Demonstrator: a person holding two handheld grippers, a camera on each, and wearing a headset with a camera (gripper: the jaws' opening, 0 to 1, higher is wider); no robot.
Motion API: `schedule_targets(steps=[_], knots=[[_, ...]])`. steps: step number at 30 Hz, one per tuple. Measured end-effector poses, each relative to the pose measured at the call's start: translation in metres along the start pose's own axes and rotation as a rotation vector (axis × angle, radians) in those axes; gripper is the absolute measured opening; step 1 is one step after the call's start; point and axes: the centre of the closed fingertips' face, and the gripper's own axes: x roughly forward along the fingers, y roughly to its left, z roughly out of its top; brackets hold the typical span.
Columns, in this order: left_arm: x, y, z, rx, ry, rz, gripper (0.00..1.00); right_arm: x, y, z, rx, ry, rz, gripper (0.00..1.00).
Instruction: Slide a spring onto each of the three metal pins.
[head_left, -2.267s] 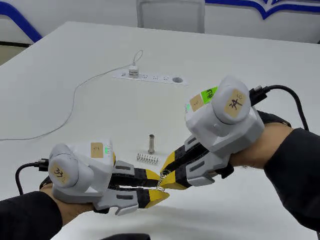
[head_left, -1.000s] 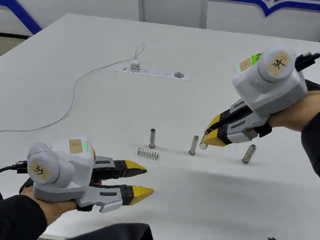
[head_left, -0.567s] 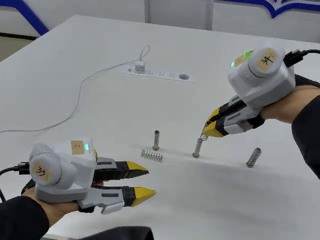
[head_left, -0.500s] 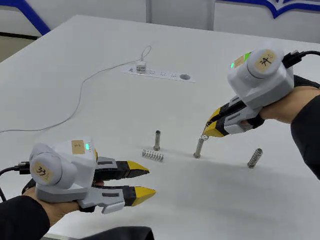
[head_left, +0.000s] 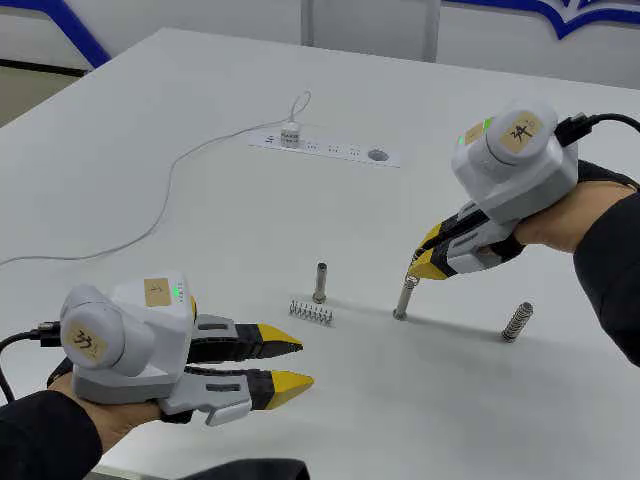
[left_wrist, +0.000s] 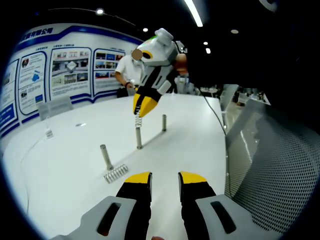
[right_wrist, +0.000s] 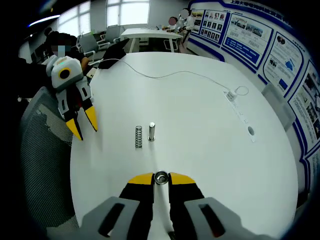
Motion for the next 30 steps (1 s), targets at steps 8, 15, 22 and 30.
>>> schedule_targets(steps=[8, 15, 22, 30], knots=[[0.000, 0.001, 0.001, -0.004, -0.004, 0.004, 0.21, 0.004, -0.003, -0.002, 0.010, 0.006, 0.000, 0.12], [0.000, 0.001, 0.000, -0.008, -0.004, 0.003, 0.21, 0.010, -0.003, -0.006, 0.016, 0.019, 0.006, 0.12], [-0.001, 0.002, -0.002, -0.012, -0.003, 0.005, 0.20, 0.018, -0.002, -0.011, 0.030, 0.027, 0.012, 0.12], [-0.001, 0.002, -0.003, -0.014, 0.002, 0.005, 0.20, 0.029, 0.000, -0.018, 0.041, 0.045, 0.019, 0.12]])
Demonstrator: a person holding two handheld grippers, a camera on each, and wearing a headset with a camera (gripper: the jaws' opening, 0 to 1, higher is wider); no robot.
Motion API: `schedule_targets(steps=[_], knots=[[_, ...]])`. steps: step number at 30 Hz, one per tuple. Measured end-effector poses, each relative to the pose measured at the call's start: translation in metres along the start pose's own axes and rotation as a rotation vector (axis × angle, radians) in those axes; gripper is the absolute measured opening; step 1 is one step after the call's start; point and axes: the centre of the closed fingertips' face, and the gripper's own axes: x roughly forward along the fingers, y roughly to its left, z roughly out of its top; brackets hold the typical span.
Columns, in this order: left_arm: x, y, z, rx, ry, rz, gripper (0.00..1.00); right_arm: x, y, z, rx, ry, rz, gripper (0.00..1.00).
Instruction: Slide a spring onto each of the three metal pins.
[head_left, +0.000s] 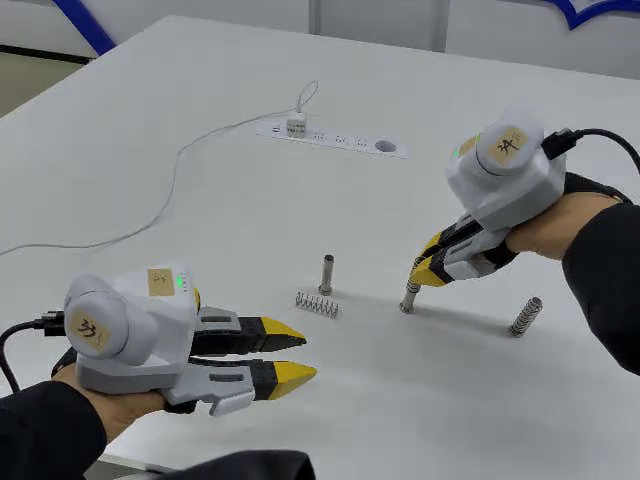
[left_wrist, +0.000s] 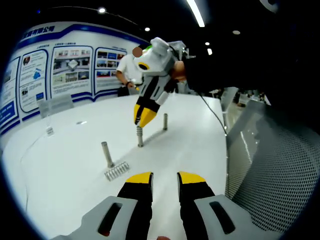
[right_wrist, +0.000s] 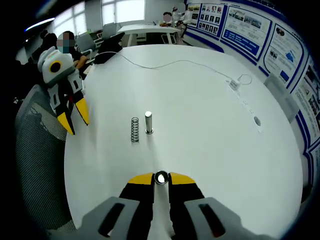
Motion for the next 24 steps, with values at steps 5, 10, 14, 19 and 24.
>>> schedule_targets(steps=[5, 10, 14, 19, 24], knots=[[-0.001, 0.001, -0.001, -0.004, 0.003, 0.004, 0.20, 0.005, 0.000, -0.003, 0.013, 0.002, 0.004, 0.12], [-0.001, 0.002, -0.002, -0.005, 0.007, 0.006, 0.20, 0.011, 0.000, -0.006, 0.018, 0.010, 0.007, 0.12], [-0.001, 0.002, -0.002, -0.005, 0.010, 0.009, 0.20, 0.014, 0.000, -0.009, 0.027, 0.015, 0.010, 0.12], [-0.001, 0.002, -0.003, -0.007, 0.014, 0.010, 0.20, 0.019, 0.000, -0.013, 0.038, 0.023, 0.012, 0.12], [-0.001, 0.002, -0.004, -0.005, 0.017, 0.008, 0.20, 0.023, 0.000, -0.016, 0.040, 0.037, 0.011, 0.12]])
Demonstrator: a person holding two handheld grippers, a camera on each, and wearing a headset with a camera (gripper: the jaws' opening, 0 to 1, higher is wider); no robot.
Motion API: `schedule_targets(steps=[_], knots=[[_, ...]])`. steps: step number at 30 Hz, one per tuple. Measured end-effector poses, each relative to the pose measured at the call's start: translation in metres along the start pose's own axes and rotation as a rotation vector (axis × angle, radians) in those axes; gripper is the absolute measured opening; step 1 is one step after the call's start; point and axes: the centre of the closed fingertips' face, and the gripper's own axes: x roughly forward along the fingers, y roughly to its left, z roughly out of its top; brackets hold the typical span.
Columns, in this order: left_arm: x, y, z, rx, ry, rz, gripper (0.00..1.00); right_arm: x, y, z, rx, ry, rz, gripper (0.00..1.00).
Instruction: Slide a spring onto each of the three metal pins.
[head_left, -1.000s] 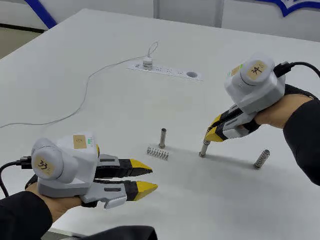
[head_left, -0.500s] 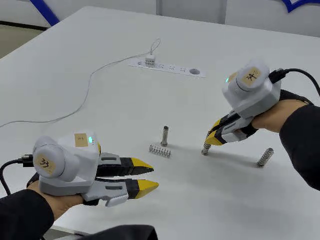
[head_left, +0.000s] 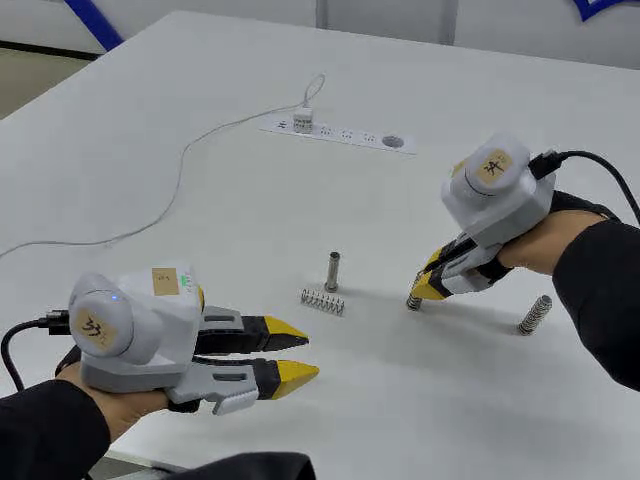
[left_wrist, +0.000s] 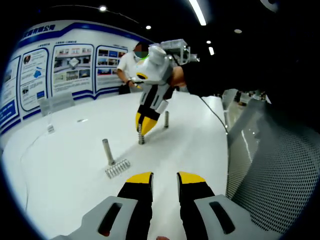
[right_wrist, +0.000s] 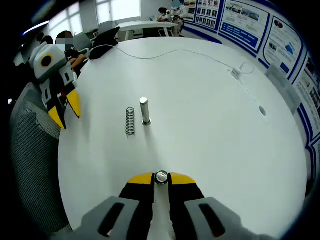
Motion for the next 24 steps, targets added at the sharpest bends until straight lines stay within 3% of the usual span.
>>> schedule_targets(steps=[12, 24], knots=[[-0.001, 0.000, 0.002, 0.005, 0.000, 0.002, 0.20, -0.004, -0.002, 0.002, 0.003, -0.014, -0.012, 0.16], [0.000, -0.002, 0.004, 0.017, 0.000, -0.003, 0.20, -0.026, 0.007, 0.027, -0.038, -0.073, -0.048, 0.18]])
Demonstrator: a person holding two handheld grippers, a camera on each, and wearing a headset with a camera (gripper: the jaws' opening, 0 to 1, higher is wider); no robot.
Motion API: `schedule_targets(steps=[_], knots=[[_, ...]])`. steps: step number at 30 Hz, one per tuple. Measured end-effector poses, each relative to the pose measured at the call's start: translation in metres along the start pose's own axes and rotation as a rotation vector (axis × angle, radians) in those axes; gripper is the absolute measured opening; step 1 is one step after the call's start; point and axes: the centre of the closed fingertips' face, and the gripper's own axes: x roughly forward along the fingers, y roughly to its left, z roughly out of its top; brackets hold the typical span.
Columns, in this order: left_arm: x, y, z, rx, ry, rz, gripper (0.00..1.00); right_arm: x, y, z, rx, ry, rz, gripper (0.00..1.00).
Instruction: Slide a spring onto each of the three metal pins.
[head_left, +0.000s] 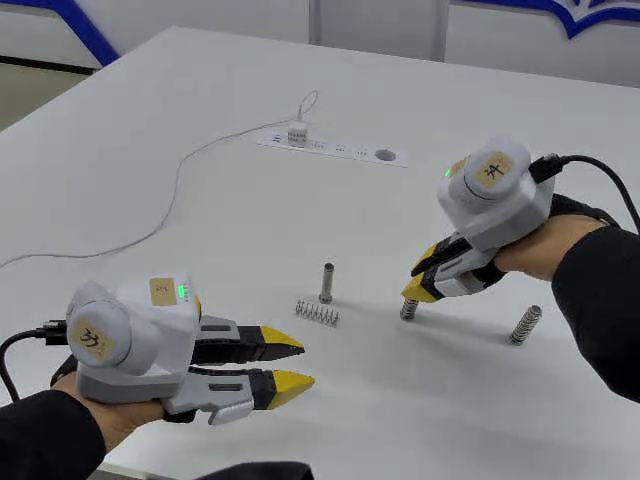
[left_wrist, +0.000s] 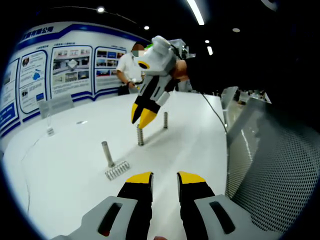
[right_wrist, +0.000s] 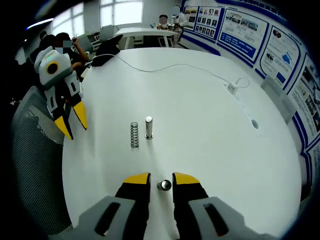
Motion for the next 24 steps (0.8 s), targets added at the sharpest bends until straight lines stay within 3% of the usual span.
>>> schedule_targets(steps=[8, 24], knots=[[-0.001, 0.000, 0.002, 0.010, -0.005, 0.000, 0.20, 0.007, 0.018, 0.019, -0.022, -0.023, 0.020, 0.18], [-0.005, 0.001, -0.003, 0.015, 0.008, 0.010, 0.19, 0.051, 0.044, 0.030, -0.022, -0.006, 0.083, 0.17]])
